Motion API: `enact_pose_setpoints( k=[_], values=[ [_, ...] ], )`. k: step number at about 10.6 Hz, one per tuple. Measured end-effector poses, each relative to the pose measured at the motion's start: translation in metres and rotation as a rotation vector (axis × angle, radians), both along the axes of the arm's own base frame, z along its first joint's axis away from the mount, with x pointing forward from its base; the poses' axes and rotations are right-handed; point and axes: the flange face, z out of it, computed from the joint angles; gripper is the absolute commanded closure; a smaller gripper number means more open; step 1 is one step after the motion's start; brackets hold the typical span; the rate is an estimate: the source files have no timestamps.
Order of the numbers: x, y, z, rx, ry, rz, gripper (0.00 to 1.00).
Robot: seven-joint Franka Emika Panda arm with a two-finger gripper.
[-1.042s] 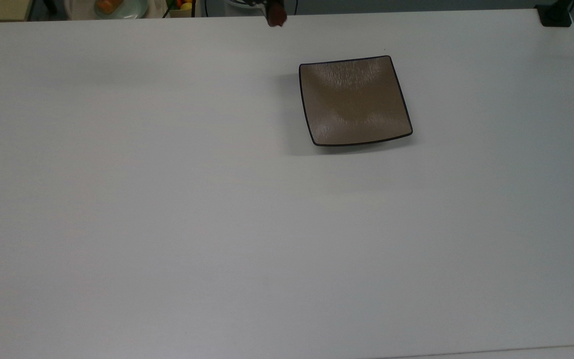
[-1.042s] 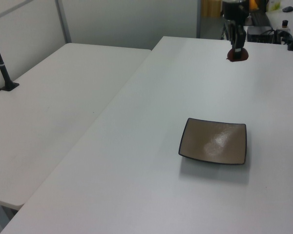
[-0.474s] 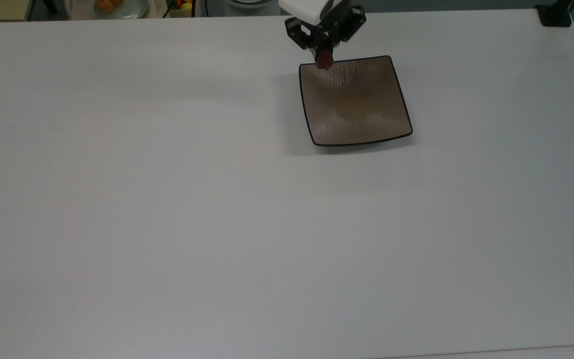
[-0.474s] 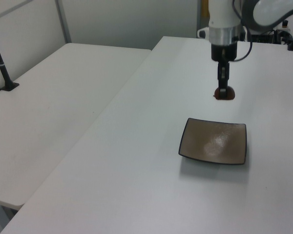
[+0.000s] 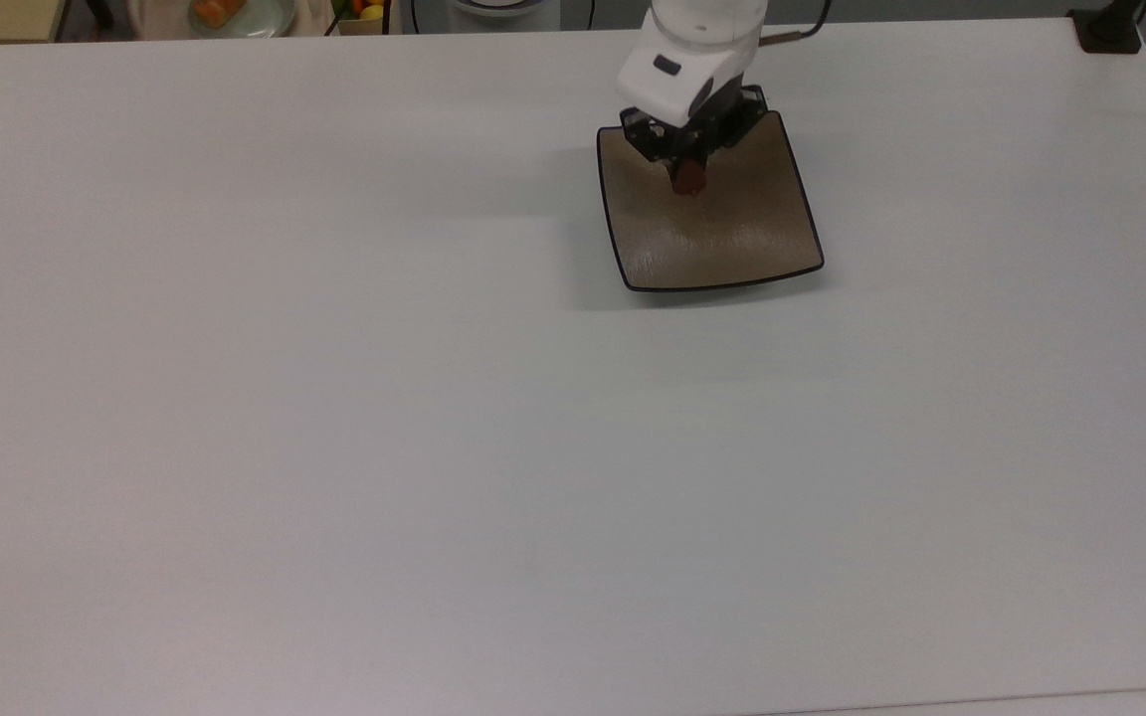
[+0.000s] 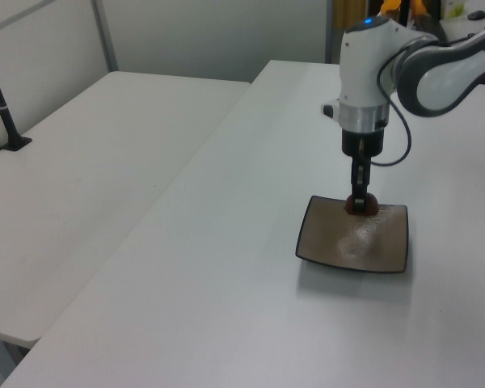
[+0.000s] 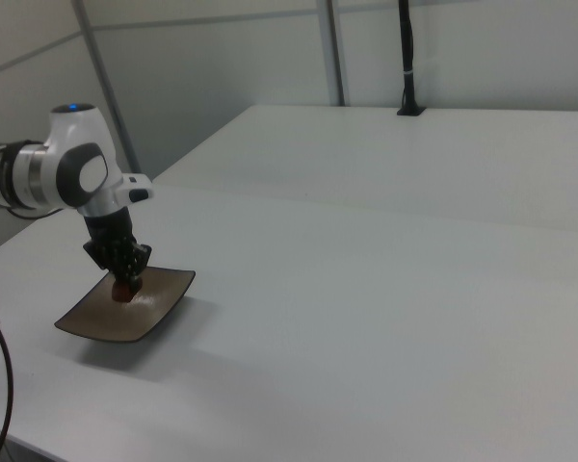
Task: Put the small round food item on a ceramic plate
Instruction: 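Carry the food item over the square brown plate and lower it, then open the gripper to release the item and raise the gripper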
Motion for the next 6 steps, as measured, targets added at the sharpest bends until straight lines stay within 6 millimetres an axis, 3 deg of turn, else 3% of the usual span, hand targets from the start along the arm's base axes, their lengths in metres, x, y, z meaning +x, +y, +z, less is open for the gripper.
enact_pose_setpoints(
  k=[2,4,5,6],
  values=[
    [0.004,0.008,-0.027,0.015,-0.015,0.007,0.75],
    [0.01,0.012,-0.051,0.03,-0.03,0.004,0.66],
    [0.011,0.013,-0.058,0.031,-0.028,0.004,0.54],
    [0.012,0.013,-0.063,0.03,-0.023,0.003,0.33]
  ],
)
